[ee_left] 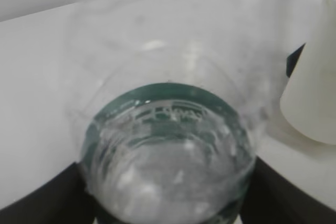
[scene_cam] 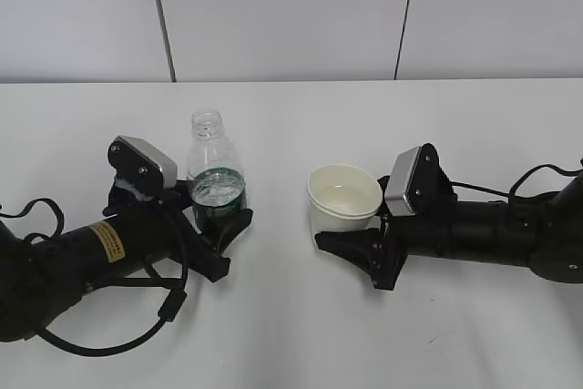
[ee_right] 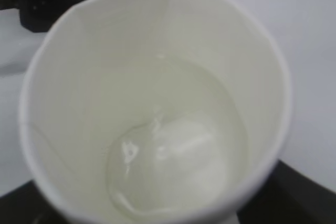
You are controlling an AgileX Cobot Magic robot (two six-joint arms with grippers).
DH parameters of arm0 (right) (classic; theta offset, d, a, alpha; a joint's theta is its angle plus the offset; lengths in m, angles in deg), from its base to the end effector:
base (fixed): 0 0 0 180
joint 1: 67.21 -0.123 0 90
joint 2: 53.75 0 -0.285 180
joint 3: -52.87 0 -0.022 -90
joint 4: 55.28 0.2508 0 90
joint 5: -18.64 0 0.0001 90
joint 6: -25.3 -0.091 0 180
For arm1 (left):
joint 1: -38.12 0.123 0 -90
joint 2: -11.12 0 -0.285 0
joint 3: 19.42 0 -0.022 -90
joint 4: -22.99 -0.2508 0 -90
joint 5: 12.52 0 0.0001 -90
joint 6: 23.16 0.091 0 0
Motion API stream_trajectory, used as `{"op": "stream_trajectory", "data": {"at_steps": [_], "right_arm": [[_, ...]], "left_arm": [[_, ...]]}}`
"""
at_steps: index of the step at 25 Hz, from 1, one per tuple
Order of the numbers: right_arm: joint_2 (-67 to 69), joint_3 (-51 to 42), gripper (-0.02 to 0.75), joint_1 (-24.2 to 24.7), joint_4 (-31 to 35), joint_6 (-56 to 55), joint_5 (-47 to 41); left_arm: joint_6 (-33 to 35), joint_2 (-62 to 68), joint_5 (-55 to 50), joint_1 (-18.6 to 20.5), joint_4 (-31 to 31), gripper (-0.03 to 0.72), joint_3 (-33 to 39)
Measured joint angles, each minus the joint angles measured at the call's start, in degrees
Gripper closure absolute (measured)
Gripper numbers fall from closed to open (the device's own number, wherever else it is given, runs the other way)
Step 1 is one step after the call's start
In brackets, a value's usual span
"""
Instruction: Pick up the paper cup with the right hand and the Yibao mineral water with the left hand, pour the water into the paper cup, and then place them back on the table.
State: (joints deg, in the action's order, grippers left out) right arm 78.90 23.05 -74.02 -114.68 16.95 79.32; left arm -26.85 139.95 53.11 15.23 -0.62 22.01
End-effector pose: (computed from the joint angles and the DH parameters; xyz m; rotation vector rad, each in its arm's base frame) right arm 0.3310 0.1083 0.0697 -1.0833 1.6314 0.6065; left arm 0.2856 -0.1566 0.0773 0.7244 1.7291 -0.5441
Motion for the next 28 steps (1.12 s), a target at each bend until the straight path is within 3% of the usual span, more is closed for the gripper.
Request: {"op": "stream_trajectory", "data": {"at_steps": [3, 6, 16, 28], "right_arm": [[0.00, 0.00, 0.153, 0.00, 0.00, 0.00, 0.00], [0.00, 0.00, 0.105, 0.00, 0.00, 0.00, 0.11], [0.00, 0.00, 0.090, 0.00, 0.00, -2.29, 0.41], [-3.51, -3.60, 0.092, 0.92, -2.00, -6.55, -9.76]], "left_arm": [[0.00, 0.00, -0.07, 0.00, -0.69, 0.165, 0.00], [0.00, 0.00, -0.07, 0.00, -0.74, 0.132, 0.00], [0.00, 0.00, -0.07, 0.12, -0.74, 0.125, 2.99], [0.00, -4.55, -0.02, 2.68, -0.55, 0.125, 8.32]]}}
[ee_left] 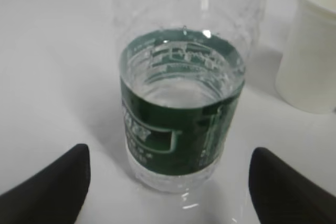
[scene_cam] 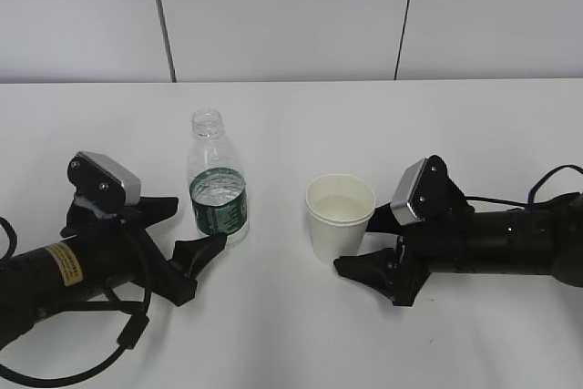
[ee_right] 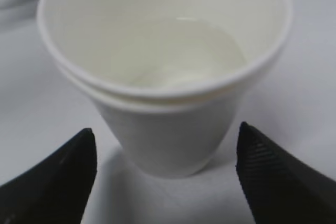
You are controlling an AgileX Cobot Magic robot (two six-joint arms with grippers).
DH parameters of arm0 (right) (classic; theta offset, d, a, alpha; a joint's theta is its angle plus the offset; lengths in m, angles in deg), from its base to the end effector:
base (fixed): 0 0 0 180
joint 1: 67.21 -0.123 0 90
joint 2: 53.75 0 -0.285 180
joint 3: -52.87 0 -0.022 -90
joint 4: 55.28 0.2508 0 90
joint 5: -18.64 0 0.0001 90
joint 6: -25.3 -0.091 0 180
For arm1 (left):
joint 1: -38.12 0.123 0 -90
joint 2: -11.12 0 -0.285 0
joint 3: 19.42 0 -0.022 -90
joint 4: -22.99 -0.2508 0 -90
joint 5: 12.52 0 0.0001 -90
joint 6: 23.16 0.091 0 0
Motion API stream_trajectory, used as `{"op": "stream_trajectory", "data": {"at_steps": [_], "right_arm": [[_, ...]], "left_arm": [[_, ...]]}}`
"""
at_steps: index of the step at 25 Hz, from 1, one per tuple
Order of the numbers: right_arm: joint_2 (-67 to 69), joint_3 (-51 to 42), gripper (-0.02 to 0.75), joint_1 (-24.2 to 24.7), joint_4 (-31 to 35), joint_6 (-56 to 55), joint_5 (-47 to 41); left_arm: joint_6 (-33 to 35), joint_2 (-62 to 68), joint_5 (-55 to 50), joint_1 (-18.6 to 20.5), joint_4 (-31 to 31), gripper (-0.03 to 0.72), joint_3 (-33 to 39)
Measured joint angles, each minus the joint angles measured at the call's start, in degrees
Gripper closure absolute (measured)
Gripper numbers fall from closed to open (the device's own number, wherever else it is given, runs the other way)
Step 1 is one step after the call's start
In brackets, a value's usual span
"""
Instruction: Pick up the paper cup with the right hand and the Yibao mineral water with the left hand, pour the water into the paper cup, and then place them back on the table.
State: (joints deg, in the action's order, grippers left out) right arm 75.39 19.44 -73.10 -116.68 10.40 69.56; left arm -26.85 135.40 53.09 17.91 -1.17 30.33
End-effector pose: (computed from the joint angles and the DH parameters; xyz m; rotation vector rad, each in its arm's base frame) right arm 0.3174 0.0950 0.0667 -1.0676 1.8497 0.5736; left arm 0.2582 -0.1312 0.0817 0.6986 1.8055 -0.5240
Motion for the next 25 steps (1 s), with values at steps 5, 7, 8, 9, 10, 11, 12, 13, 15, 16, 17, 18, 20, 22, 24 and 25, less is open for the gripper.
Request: {"op": "stream_trajectory", "data": {"at_steps": [5, 7, 8, 9, 10, 11, 12, 13, 15, 16, 17, 18, 20, 22, 24, 25], "right_arm": [[-1.92, -2.49, 0.100, 2.76, -0.26, 0.00, -1.11], [-2.44, -2.89, 0.104, 3.84, -0.26, 0.00, -2.19], [-2.57, -2.99, 0.106, 4.24, -0.26, 0.00, -2.98], [-2.57, -2.99, 0.108, 4.74, -0.07, 0.00, -3.59], [-2.57, -2.99, 0.111, 5.17, 0.23, 0.11, -4.21], [-2.57, -2.99, 0.112, 5.61, 1.17, 0.36, -4.47], [-2.57, -3.10, 0.113, 5.91, 2.46, 0.84, -4.78], [-2.57, -3.10, 0.115, 6.01, 3.81, 1.74, -5.24], [-2.57, -3.10, 0.121, 6.15, 7.99, 3.97, -6.40], [-2.57, -3.10, 0.122, 6.15, 10.62, 5.19, -7.04], [-2.69, -3.10, 0.123, 6.15, 13.03, 6.32, -7.84], [-2.69, -3.10, 0.124, 6.15, 16.12, 7.15, -8.55], [-2.80, -3.10, 0.126, 6.15, 21.89, 8.60, -9.94], [-2.91, -3.10, 0.130, 6.15, 28.08, 9.42, -10.83], [-2.91, -3.10, 0.134, 6.15, 33.80, 10.09, -11.56], [-2.91, -3.10, 0.135, 6.15, 37.03, 10.82, -11.82]], "left_arm": [[0.36, 0.02, -0.06, 0.00, 2.08, 0.125, 2.26], [1.13, 0.02, -0.06, 0.06, 3.32, 0.125, 2.83], [1.50, 0.02, -0.06, 0.06, 4.20, 0.125, 3.23], [1.70, 0.02, -0.06, 0.06, 5.11, 0.125, 3.46], [2.00, 0.02, -0.06, 0.06, 6.32, 0.125, 3.68], [2.15, 0.02, -0.06, 0.06, 7.70, 0.125, 3.76], [2.40, 0.02, -0.06, 0.06, 9.14, 0.125, 3.76], [2.76, 0.02, -0.06, 0.06, 10.55, 0.125, 3.76], [4.39, 0.02, -0.06, 0.06, 14.62, 0.125, 3.76], [5.20, 0.02, -0.06, 0.06, 17.05, 0.125, 3.76], [5.97, 0.02, -0.06, 0.06, 19.19, 0.125, 3.76], [6.52, 0.02, -0.06, 0.06, 21.82, 0.125, 3.76], [7.25, 0.02, -0.06, 0.20, 26.19, 0.131, 3.76], [8.40, 0.02, -0.06, 0.73, 28.82, 0.140, 3.76], [8.89, 0.02, -0.06, 1.71, 29.89, 0.146, 3.76], [9.03, 0.02, -0.06, 2.39, 30.06, 0.146, 3.76]]}}
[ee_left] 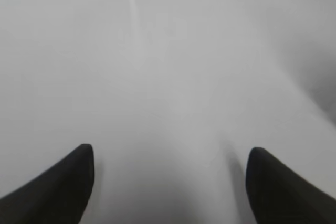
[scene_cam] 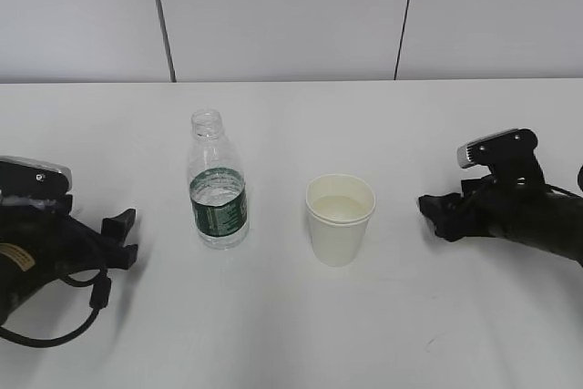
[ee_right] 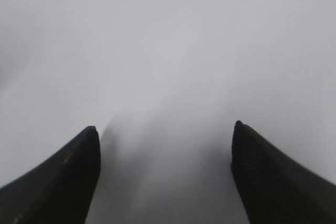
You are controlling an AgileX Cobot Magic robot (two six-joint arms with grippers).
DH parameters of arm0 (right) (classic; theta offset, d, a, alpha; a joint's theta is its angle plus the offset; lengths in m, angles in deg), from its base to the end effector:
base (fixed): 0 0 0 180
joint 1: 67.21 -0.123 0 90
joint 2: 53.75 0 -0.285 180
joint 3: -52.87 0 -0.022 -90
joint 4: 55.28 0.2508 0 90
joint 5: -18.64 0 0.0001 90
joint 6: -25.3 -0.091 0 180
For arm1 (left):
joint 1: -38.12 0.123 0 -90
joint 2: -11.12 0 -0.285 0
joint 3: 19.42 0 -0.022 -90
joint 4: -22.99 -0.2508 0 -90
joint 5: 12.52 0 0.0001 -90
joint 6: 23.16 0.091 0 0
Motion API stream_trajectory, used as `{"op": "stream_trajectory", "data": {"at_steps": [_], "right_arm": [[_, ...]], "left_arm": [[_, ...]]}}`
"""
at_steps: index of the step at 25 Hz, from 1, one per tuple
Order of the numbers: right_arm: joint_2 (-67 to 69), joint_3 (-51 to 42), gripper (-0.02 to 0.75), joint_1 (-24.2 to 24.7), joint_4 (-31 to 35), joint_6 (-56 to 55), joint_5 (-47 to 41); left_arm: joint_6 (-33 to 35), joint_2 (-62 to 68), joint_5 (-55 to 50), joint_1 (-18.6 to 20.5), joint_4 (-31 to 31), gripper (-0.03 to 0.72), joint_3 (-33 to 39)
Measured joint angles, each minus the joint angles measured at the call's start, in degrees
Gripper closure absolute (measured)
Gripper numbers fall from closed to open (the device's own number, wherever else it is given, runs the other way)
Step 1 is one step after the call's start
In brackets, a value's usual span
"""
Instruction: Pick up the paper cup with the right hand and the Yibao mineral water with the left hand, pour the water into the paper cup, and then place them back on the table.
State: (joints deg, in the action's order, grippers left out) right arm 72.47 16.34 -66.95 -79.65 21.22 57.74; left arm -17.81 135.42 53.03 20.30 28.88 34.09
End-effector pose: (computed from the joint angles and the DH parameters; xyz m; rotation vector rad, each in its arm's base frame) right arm 0.3347 0.0221 0.0679 -0.4295 2.1388 0.1363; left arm 0.2653 -0.0763 0.0741 0.2920 1.9385 -0.0794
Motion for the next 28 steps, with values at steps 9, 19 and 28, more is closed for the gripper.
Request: {"op": "stream_trajectory", "data": {"at_steps": [9, 19, 28], "right_arm": [[-0.10, 0.00, 0.142, 0.00, 21.79, 9.61, -0.61], [-0.82, 0.00, 0.143, 0.00, 25.50, 9.87, -1.95], [-11.45, 3.95, 0.144, 0.00, 25.90, 8.74, -25.38]], "left_arm": [[0.18, 0.00, 0.00, 5.63, 4.19, 0.156, 0.00], [-1.02, -0.30, 0.00, 5.98, 5.10, 0.167, 0.00], [-1.15, -10.92, -26.61, 5.98, 4.28, 0.167, -6.54]]}}
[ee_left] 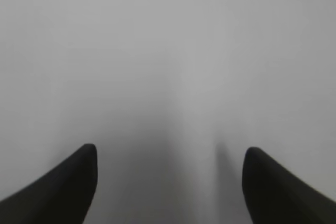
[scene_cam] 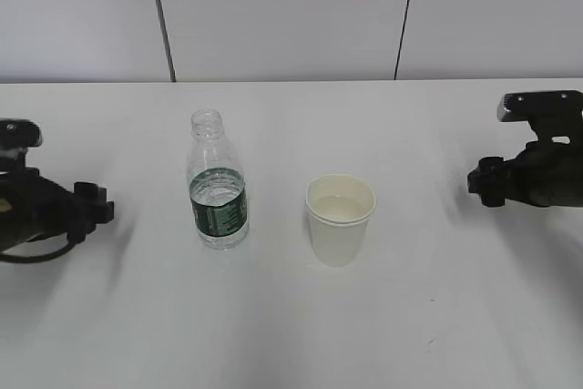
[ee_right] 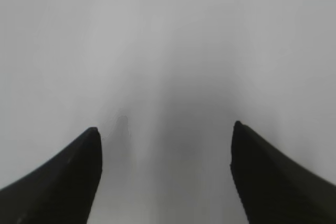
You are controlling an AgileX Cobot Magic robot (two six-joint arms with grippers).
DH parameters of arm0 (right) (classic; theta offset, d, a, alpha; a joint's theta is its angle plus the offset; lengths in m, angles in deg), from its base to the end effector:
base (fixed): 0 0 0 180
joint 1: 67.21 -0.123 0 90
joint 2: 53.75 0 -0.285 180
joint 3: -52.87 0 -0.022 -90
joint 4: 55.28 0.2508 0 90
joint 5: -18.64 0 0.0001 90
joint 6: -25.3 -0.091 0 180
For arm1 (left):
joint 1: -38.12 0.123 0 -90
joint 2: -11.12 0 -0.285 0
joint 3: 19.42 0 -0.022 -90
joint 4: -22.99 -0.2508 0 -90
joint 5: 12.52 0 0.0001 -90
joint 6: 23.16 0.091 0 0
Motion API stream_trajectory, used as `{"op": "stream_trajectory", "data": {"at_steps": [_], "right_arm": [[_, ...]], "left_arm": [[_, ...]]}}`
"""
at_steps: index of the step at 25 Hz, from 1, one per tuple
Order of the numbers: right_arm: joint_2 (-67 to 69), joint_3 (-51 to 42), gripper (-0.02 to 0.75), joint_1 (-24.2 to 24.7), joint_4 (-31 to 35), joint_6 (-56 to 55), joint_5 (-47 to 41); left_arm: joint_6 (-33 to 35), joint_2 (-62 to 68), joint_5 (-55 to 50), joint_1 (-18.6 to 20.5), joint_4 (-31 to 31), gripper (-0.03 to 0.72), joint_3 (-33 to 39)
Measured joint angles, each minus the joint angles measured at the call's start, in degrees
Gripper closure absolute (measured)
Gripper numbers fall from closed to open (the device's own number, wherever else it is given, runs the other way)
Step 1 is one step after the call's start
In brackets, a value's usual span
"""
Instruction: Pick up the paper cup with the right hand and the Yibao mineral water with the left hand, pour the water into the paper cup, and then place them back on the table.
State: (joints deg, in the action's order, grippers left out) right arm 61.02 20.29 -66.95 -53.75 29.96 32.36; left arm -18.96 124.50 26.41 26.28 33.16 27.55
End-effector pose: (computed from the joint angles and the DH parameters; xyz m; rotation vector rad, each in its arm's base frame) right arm 0.3390 -0.0021 0.1196 -0.0561 2.3320 -0.0373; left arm 0.2907 -0.0506 0.1080 0.0843 2.1217 -0.0429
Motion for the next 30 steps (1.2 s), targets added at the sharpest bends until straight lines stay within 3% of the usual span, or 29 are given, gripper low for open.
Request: {"op": "stream_trajectory", "data": {"at_steps": [12, 23, 30], "right_arm": [[-2.04, 16.36, 0.144, 0.00, 1.41, -0.13, -41.19], [-2.04, 36.16, 0.144, 0.00, 1.41, -0.13, -76.53], [-2.04, 42.47, 0.144, 0.00, 1.41, -0.13, -83.24]], "left_arm": [[-0.13, -5.10, -60.50, 0.00, -1.70, 0.189, -28.00], [-1.28, -5.10, -88.16, 0.78, -2.10, 0.229, -43.17], [-4.54, -5.10, -100.85, 4.26, -2.51, 0.230, -44.56]]}}
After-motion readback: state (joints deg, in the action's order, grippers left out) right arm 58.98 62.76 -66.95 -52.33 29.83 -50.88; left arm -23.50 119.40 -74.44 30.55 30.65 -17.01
